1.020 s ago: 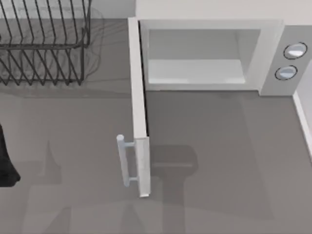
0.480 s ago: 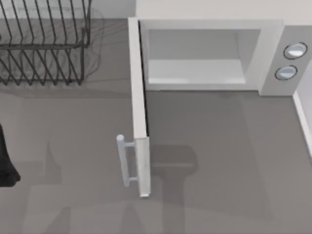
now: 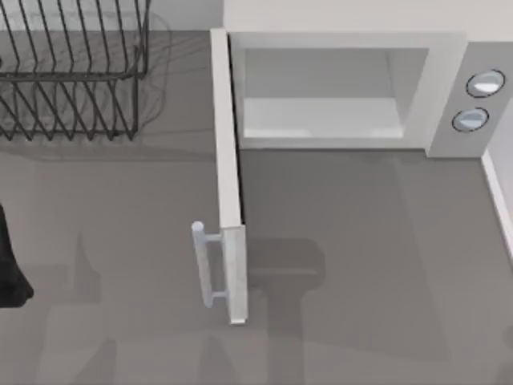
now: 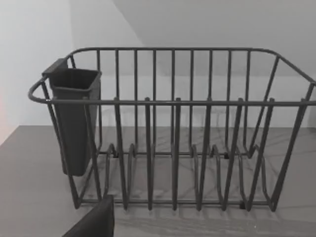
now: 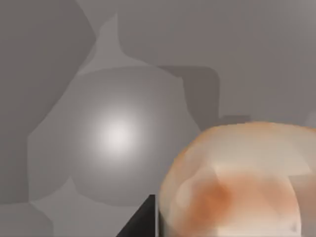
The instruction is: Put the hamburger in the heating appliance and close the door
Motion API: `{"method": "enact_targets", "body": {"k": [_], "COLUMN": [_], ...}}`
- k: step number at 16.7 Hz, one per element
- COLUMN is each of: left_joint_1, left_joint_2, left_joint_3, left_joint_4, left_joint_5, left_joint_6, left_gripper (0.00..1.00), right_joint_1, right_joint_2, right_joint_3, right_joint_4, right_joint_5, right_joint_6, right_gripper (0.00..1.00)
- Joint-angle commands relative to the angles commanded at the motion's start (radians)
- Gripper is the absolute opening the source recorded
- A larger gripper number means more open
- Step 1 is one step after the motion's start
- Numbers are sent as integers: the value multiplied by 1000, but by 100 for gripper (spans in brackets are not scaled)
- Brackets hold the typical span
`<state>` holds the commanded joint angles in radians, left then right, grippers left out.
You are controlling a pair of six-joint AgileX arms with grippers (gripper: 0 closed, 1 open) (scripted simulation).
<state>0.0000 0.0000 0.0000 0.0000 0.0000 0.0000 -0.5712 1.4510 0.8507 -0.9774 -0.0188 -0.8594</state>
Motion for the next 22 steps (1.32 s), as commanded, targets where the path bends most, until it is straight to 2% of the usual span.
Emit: {"method": "enact_targets", "body": {"k": [4, 10, 12, 14, 17, 22], "left_joint_1": [0, 0, 0, 0, 0, 0], "left_joint_2": [0, 0, 0, 0, 0, 0], "left_joint_3": [0, 0, 0, 0, 0, 0], "left_joint_4": [0, 0, 0, 0, 0, 0], "left_joint_5": [0, 0, 0, 0, 0, 0], "left_joint_6": [0, 0, 0, 0, 0, 0], "left_gripper": [100, 100, 100, 100, 100, 100], "right_joint_1": [1, 3, 34, 107, 285, 664], "right_joint_2": [-68, -72, -53, -9, 105, 369], "right_joint_3": [96, 101, 115, 143, 196, 258], "right_joint_4": [-146, -153, -122, -48, 139, 596], "right_joint_5": [0, 0, 30, 91, 215, 413], "right_joint_6": [2, 5, 35, 101, 247, 560], "right_gripper": [0, 0, 0, 0, 0, 0]}}
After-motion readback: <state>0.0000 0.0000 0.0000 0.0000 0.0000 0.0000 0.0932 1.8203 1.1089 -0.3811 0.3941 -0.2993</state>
